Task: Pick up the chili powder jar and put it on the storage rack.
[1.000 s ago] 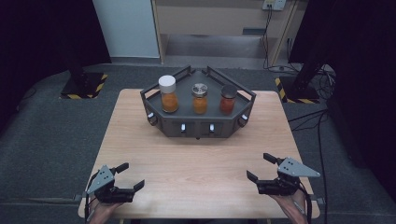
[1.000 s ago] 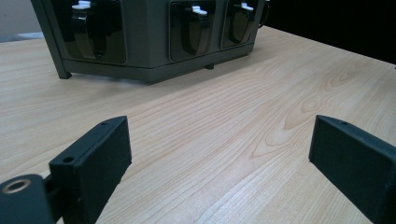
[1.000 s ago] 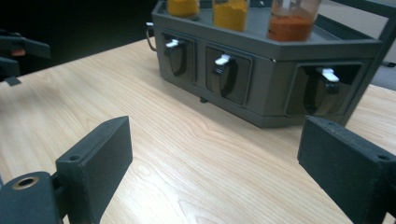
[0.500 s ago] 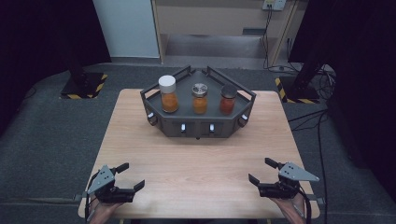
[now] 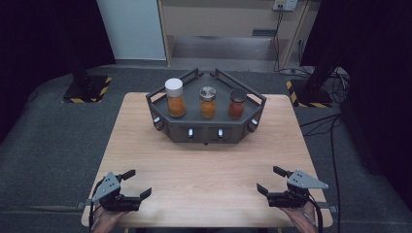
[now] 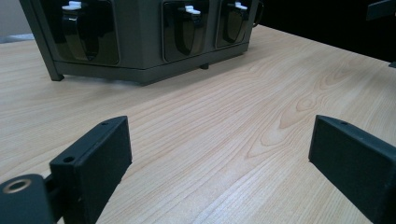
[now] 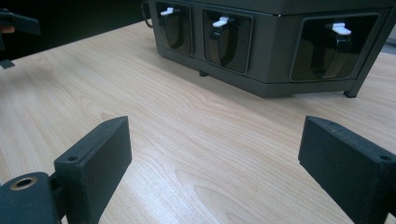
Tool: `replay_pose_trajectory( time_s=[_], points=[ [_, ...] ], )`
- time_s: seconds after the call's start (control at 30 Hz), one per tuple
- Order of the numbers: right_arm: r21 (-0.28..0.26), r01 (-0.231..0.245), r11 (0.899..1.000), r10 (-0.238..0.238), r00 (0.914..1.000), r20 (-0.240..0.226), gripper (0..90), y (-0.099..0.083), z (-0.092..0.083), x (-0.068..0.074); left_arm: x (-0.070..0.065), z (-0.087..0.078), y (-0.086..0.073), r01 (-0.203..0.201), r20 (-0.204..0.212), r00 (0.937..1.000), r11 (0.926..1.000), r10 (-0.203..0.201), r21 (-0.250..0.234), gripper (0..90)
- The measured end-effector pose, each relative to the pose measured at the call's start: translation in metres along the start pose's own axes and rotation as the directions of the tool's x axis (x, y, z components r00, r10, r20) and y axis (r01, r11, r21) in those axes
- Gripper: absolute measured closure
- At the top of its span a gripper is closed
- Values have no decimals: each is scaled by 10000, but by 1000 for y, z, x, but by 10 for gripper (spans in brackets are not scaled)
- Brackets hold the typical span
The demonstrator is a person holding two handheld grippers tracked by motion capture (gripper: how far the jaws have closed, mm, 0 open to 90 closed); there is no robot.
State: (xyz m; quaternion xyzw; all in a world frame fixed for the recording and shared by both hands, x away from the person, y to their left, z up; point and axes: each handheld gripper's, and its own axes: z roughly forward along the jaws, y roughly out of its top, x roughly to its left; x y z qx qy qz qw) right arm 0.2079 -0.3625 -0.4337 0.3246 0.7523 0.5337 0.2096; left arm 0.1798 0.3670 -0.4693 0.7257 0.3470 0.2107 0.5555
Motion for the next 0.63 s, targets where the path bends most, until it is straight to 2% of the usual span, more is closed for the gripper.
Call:
replay_pose_trajectory(
  time_s=[0.63],
  points=[
    [-74,-152,9999,152,9999,-14,91,-2,-1,-3,0,0,0,-17,-26,10000,10000,17,-15,49]
  ],
)
